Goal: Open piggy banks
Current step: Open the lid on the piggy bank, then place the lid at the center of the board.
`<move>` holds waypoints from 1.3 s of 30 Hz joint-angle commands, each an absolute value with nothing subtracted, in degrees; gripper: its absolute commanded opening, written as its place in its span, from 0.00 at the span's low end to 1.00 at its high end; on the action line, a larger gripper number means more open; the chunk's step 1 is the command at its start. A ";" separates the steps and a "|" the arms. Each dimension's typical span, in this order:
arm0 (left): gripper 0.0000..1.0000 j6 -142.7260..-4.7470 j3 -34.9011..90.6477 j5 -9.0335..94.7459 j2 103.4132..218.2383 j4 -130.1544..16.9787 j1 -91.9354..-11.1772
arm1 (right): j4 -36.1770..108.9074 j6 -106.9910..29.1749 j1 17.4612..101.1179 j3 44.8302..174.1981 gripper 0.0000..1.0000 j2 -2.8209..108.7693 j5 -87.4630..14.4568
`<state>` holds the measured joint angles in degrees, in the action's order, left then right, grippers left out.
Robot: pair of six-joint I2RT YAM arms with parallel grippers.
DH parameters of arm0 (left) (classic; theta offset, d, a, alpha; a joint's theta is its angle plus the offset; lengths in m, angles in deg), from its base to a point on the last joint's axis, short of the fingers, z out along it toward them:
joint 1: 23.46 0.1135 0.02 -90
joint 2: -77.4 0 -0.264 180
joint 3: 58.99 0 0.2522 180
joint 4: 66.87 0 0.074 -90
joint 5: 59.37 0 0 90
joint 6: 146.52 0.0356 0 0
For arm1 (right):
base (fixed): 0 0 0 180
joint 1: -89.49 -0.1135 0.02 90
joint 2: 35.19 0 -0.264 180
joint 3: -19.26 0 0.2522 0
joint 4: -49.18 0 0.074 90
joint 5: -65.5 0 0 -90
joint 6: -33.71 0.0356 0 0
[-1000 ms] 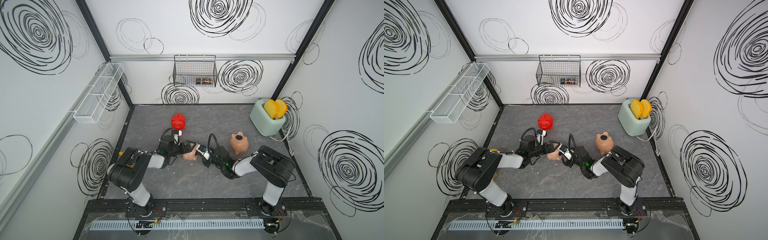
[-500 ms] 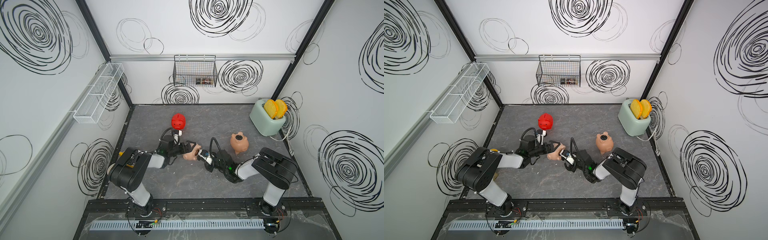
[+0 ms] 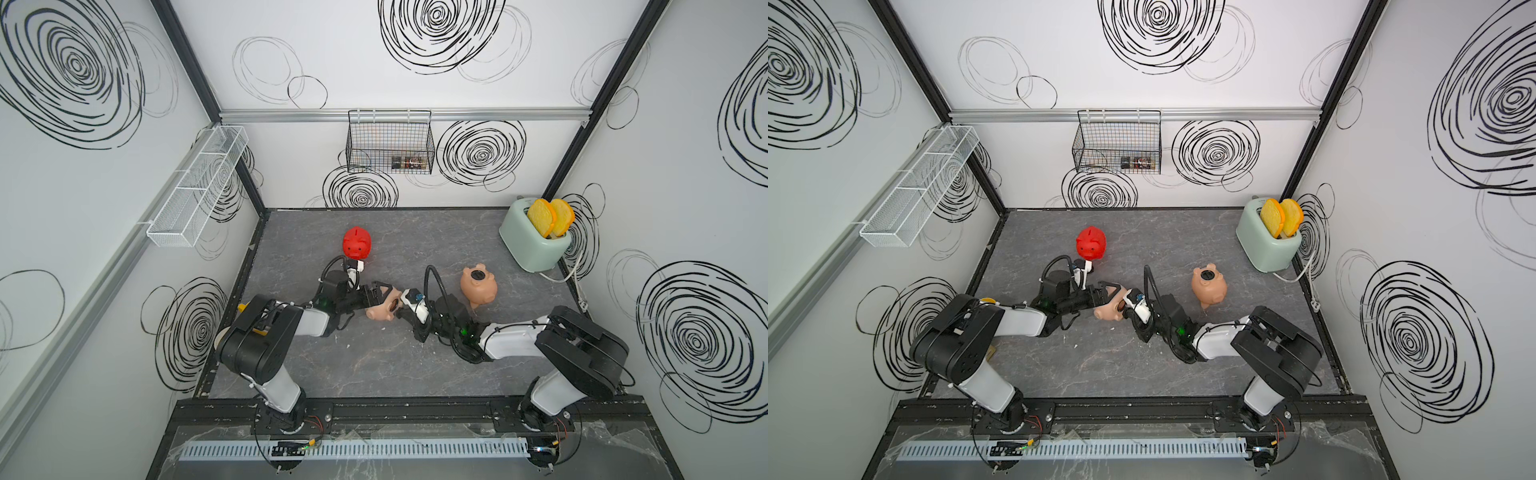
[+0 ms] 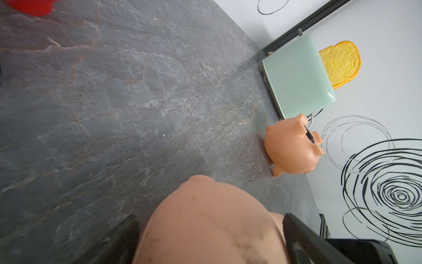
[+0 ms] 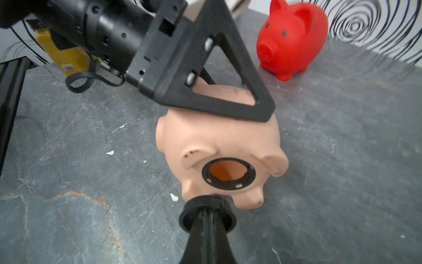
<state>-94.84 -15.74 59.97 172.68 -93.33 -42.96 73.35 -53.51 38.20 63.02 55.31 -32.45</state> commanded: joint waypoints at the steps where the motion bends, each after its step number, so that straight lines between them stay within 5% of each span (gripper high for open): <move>1: 1.00 -93.61 -18.42 59.11 174.53 -80.07 -44.64 | 57.51 -42.07 37.90 65.36 0.00 52.76 -33.55; 15: 1.00 -93.24 -18.26 55.56 172.21 -77.28 -46.31 | 19.22 -23.37 37.58 77.44 0.00 49.89 -25.07; 39: 0.99 -91.52 -15.98 53.04 168.77 -71.48 -47.80 | -0.70 -23.07 39.09 86.38 0.00 55.09 -28.82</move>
